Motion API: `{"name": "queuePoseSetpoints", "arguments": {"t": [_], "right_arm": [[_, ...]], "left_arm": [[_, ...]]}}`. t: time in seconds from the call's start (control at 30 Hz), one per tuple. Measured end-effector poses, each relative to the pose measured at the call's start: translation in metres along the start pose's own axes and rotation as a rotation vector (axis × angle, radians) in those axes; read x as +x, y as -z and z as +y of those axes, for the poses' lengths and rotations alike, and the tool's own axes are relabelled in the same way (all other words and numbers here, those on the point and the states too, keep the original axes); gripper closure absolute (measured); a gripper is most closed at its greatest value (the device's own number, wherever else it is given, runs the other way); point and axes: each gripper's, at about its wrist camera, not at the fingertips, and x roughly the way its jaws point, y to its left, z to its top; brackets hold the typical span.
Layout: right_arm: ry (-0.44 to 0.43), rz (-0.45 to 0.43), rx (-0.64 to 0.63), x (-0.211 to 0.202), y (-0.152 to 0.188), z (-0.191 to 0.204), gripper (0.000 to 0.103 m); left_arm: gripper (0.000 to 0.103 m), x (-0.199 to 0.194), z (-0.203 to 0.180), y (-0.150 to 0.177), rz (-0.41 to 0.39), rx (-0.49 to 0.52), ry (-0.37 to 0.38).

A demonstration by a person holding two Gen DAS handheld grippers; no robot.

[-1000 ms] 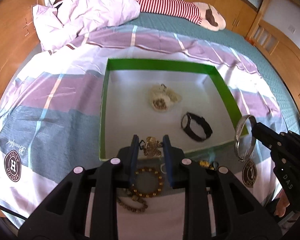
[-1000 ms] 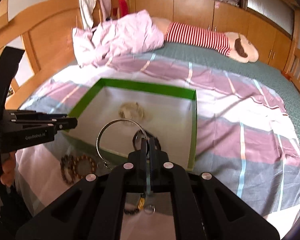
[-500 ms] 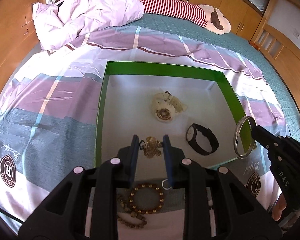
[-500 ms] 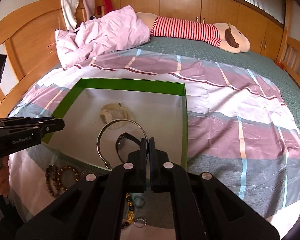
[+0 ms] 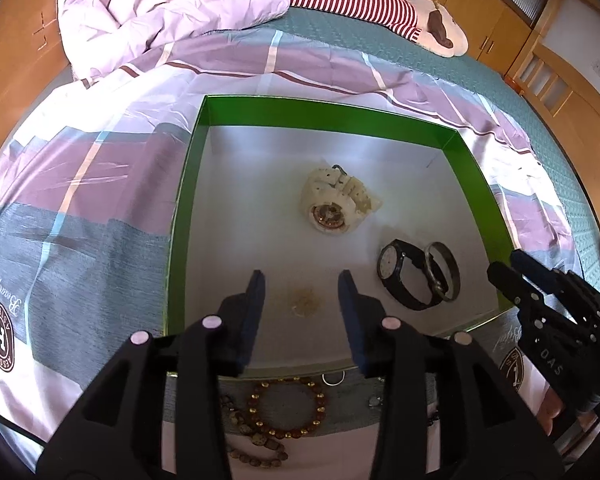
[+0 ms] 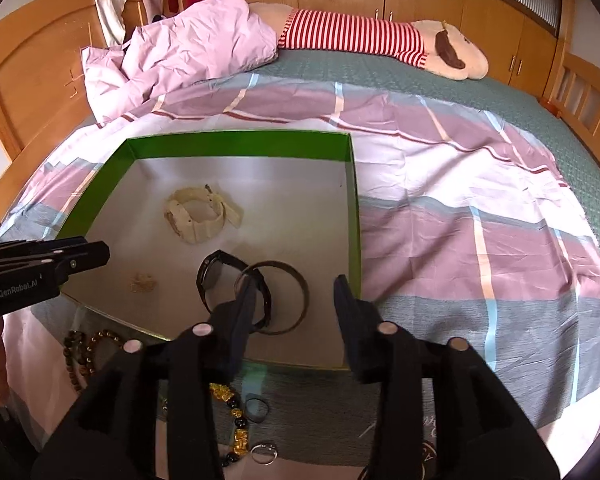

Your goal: Organize jewelry

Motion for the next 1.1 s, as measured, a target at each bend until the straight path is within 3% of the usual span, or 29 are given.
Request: {"name": "queuePoseSetpoints", "arguments": {"t": [0.27, 0.4, 0.47, 0.57, 0.63, 0.7, 0.8, 0.87, 0.97, 1.07, 1.1], "right_arm": [[0.016, 0.055, -0.055, 0.009, 0.007, 0.008, 0.062], [-0.037, 0.002, -0.049, -0.02, 0.008, 0.009, 0.062], [-0.09, -0.012, -0.077, -0.035, 0.013, 0.012, 0.062], [-0.168, 0.066, -0.109, -0.036, 0.027, 0.016, 0.062], [-0.162, 0.123, -0.116, -0.024, 0.035, 0.017, 0.062], [-0.132, 0.192, -0.114, -0.005, 0.043, 0.016, 0.062], [-0.153, 0.273, -0.078, 0.016, 0.049, 0.015, 0.062], [-0.165, 0.299, -0.093, 0.023, 0.052, 0.022, 0.062], [-0.115, 0.328, -0.153, 0.031, 0.06, 0.033, 0.065], [-0.1, 0.342, -0.178, 0.036, 0.067, 0.038, 0.07], [-0.096, 0.339, -0.191, 0.034, 0.067, 0.039, 0.077]], "left_arm": [[0.062, 0.014, -0.007, 0.01, 0.077, 0.035, -0.014], [0.061, 0.002, -0.006, 0.013, 0.061, 0.035, 0.0], [0.055, -0.011, -0.007, 0.016, 0.046, 0.046, 0.018], [0.049, -0.032, -0.008, 0.025, 0.024, 0.069, 0.041], [0.049, -0.039, -0.009, 0.031, 0.027, 0.089, 0.045], [0.049, -0.037, -0.008, 0.04, 0.053, 0.102, 0.033], [0.049, -0.024, -0.005, 0.05, 0.12, 0.104, 0.009], [0.049, -0.015, -0.004, 0.055, 0.158, 0.102, -0.017], [0.049, -0.005, 0.0, 0.058, 0.197, 0.095, -0.041], [0.047, 0.002, 0.006, 0.059, 0.217, 0.082, -0.054], [0.046, 0.005, 0.008, 0.059, 0.225, 0.079, -0.06]]}}
